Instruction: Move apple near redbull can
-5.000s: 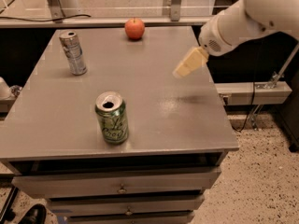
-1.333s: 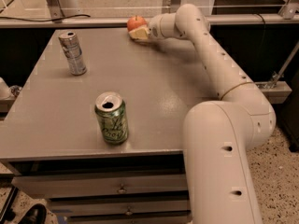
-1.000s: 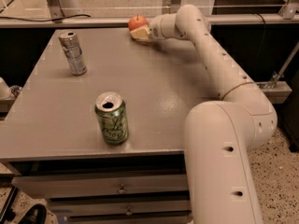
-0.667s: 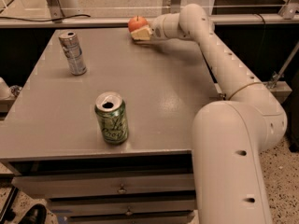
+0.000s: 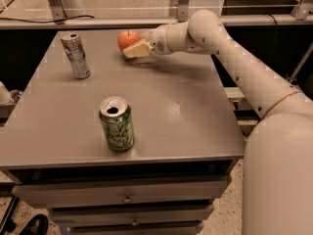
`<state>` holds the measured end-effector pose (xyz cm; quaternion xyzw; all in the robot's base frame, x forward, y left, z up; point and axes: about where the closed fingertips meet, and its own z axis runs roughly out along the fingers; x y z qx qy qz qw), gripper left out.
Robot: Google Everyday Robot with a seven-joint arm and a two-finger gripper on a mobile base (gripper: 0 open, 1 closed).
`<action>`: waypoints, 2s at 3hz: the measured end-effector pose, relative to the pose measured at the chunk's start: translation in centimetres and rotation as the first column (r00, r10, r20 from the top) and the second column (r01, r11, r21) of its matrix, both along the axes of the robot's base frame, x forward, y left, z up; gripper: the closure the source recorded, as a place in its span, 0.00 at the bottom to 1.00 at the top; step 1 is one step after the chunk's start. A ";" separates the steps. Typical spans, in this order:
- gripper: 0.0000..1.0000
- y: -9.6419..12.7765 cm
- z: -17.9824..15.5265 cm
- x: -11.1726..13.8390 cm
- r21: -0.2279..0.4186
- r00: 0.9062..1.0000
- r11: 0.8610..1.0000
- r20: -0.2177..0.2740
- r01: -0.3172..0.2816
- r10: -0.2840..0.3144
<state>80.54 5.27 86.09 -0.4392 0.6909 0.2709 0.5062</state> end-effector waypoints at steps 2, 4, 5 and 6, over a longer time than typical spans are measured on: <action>1.00 3.7 0.6 -8.5 0.061 0.991 0.989 0.003 -0.133 0.133; 1.00 7.1 -0.6 -11.6 0.101 0.977 0.973 -0.009 -0.209 0.211; 0.83 8.2 -1.0 -11.9 0.099 0.971 0.967 -0.014 -0.235 0.237; 0.59 8.6 -1.3 -12.0 0.095 0.969 0.965 -0.017 -0.243 0.246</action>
Offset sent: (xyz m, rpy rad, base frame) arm -0.1303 0.0522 0.0156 0.1024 -0.0103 0.2050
